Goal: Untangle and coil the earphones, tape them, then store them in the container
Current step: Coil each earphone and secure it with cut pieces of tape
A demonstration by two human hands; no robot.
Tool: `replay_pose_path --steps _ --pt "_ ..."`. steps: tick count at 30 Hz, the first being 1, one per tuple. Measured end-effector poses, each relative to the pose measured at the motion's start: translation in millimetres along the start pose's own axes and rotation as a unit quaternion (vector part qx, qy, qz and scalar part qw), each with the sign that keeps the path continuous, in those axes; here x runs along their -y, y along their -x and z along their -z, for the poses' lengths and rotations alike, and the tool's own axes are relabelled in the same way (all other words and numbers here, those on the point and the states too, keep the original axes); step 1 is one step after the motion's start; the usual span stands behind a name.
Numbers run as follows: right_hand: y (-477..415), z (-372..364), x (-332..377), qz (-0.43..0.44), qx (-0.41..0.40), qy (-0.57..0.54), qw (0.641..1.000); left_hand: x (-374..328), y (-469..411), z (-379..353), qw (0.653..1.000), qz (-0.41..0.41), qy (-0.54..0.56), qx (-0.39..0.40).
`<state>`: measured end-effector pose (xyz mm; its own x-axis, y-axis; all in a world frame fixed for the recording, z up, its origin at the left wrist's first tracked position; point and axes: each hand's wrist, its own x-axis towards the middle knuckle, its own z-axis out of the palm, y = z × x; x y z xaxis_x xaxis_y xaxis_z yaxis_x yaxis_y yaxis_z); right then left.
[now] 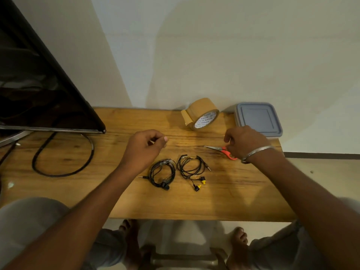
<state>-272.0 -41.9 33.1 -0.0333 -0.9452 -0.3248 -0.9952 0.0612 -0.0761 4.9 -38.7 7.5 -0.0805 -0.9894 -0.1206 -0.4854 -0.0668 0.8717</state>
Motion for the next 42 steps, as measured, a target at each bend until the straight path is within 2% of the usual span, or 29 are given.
replay_pose_path --steps 2,6,11,18,22,32,36,42 --pt "-1 0 4 -0.007 -0.006 0.006 1.000 -6 -2 -11 0.990 0.081 0.112 -0.003" --pt "-1 -7 6 -0.032 0.017 0.062 0.997 -17 -22 -38 0.971 0.158 0.181 0.013" --pt "-1 -17 2 -0.038 0.021 0.085 0.995 -31 -61 -66 0.910 0.261 0.321 -0.037" --pt "-1 -20 3 -0.034 0.012 0.078 0.996 -46 -78 -80 0.884 0.301 0.357 -0.035" --pt "0 -22 2 -0.006 0.028 0.085 0.996 -51 -78 -80 0.877 0.289 0.383 -0.029" --pt "3 -17 1 0.007 0.089 0.059 0.994 -61 -81 -87 0.896 0.274 0.348 -0.022" --pt "3 -15 2 0.015 0.073 0.064 0.995 -76 -81 -96 0.930 0.248 0.266 -0.051" --pt "3 -13 1 0.032 0.078 0.072 0.994 -88 -88 -105 0.975 0.161 0.119 -0.099"
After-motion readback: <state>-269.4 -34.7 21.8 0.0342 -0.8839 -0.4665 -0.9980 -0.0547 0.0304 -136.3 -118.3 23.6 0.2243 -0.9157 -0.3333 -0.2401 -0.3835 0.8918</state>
